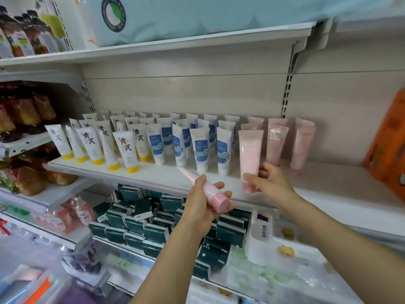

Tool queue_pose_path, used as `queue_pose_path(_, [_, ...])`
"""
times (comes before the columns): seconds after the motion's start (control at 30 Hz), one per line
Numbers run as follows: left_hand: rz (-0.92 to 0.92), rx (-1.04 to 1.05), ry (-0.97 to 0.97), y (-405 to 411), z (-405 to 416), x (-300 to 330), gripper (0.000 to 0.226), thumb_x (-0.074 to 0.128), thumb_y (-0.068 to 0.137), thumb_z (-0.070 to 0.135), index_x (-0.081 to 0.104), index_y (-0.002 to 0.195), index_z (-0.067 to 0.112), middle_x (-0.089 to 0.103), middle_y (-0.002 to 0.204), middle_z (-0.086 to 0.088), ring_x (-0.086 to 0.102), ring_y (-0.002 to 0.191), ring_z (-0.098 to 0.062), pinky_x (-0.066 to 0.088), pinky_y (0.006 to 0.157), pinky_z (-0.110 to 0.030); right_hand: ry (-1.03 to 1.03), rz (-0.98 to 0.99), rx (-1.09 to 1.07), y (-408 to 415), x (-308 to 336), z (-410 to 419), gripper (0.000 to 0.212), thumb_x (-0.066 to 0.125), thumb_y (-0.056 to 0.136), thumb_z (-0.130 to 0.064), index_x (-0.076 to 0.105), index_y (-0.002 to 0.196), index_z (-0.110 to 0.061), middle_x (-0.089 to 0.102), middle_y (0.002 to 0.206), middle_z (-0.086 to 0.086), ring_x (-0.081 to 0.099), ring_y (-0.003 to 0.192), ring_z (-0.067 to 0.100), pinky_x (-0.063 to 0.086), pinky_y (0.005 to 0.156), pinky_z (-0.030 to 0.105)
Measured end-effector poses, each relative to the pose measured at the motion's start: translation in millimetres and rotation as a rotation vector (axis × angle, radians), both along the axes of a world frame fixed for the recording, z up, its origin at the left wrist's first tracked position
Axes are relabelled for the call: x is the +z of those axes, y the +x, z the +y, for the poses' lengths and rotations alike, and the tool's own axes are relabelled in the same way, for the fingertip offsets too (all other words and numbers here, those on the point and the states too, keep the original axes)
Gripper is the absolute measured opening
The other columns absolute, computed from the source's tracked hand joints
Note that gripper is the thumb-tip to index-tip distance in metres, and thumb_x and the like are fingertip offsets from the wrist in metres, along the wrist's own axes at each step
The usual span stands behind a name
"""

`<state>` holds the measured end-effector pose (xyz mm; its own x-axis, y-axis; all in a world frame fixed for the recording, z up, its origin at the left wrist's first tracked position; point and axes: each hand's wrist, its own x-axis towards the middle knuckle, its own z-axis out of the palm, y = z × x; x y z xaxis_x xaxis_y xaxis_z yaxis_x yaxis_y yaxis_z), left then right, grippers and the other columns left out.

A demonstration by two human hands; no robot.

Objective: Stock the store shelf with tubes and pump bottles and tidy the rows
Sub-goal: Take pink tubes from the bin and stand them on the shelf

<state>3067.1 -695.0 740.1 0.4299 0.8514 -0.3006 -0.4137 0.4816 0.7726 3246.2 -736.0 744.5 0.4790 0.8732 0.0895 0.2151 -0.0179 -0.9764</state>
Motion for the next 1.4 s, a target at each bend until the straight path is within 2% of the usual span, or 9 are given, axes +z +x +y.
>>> queue_pose_path(0.1, [0.035,-0.024,0.001,-0.6,5.7,2.1,0.046,0.047,0.099,0.043,0.049,0.128,0.007,0.071,0.107,-0.017,0.073,0.077,-0.029,0.059,0.061,-0.045,0.002,-0.058,-0.065,12.8,-2.8,19.9,0.046,0.076,0.08,-0.011,0.054,0.12,-0.014,0.067,0.111,0.009,0.066,0.096,0.024,0.055,0.069,0.034])
queue_pose_path(0.23, [0.07,-0.019,0.004,-1.9,11.5,3.3,0.047,0.044,0.1,0.043,0.046,0.131,0.008,0.073,0.102,-0.015,0.072,0.074,-0.028,0.058,0.054,-0.04,-0.042,-0.176,-0.136,18.1,-11.7,39.0,0.051,0.077,0.078,-0.017,0.052,0.122,-0.017,0.065,0.114,0.005,0.064,0.098,0.023,0.056,0.085,0.046])
queue_pose_path(0.33, [0.074,-0.003,0.008,-2.3,15.3,2.8,0.046,0.043,0.101,0.043,0.046,0.131,0.008,0.073,0.101,-0.015,0.07,0.07,-0.027,0.058,0.053,-0.04,-0.073,-0.277,-0.134,17.5,-18.3,45.9,0.054,0.074,0.081,-0.018,0.049,0.128,-0.015,0.064,0.109,0.004,0.063,0.096,0.023,0.053,0.087,0.04])
queue_pose_path(0.53, [0.078,-0.009,0.02,-5.1,17.2,6.3,0.036,0.039,0.102,0.043,0.054,0.105,0.011,0.074,0.1,-0.015,0.07,0.074,-0.03,0.058,0.059,-0.041,-0.147,-0.402,-0.157,18.3,-20.4,60.0,0.05,0.071,0.083,-0.028,0.045,0.124,-0.017,0.065,0.119,0.009,0.063,0.104,0.032,0.052,0.09,0.047])
queue_pose_path(0.67, [0.064,-0.005,0.045,-4.3,19.4,5.5,0.036,0.035,0.103,0.044,0.044,0.126,0.017,0.075,0.099,-0.012,0.069,0.067,-0.028,0.056,0.051,-0.034,-0.158,-0.434,-0.167,20.5,-19.7,65.2,0.051,0.071,0.084,-0.026,0.043,0.125,-0.014,0.063,0.123,0.012,0.061,0.107,0.034,0.051,0.089,0.041])
queue_pose_path(0.8, [0.093,-0.001,0.079,-3.1,20.9,3.8,0.03,0.033,0.103,0.044,0.045,0.118,0.022,0.075,0.099,-0.007,0.065,0.057,-0.021,0.05,0.047,-0.027,-0.167,-0.445,-0.155,21.9,-19.7,68.6,0.054,0.071,0.084,-0.025,0.043,0.128,-0.012,0.061,0.126,0.012,0.06,0.11,0.033,0.05,0.089,0.04])
queue_pose_path(1.07, [0.081,-0.008,0.087,8.6,17.7,-2.2,0.032,0.033,0.103,0.042,0.041,0.128,0.023,0.075,0.099,-0.008,0.059,0.052,-0.019,0.045,0.041,-0.024,-0.214,-0.377,-0.148,27.1,-26.3,63.3,0.056,0.078,0.079,-0.024,0.041,0.119,-0.011,0.061,0.106,0.006,0.061,0.096,0.027,0.05,0.083,0.037])
queue_pose_path(1.3, [0.174,-0.003,0.164,26.4,6.9,-6.4,0.019,0.032,0.103,0.042,0.048,0.105,0.032,0.077,0.09,-0.004,0.052,0.063,-0.015,0.042,0.06,-0.028,-0.15,-0.344,-0.128,22.8,-23.1,35.3,0.013,0.066,0.09,-0.025,0.055,0.085,-0.019,0.06,0.081,-0.004,0.056,0.079,0.017,0.042,0.068,0.029])
queue_pose_path(1.4, [0.209,0.028,0.232,37.4,4.7,-7.8,0.028,0.033,0.103,0.041,0.052,0.117,0.026,0.076,0.089,-0.003,0.056,0.067,-0.015,0.045,0.062,-0.029,-0.046,-0.216,-0.02,10.9,-11.0,12.6,0.023,0.058,0.095,-0.028,0.065,0.082,-0.011,0.067,0.073,0.002,0.056,0.064,0.012,0.045,0.063,0.024])
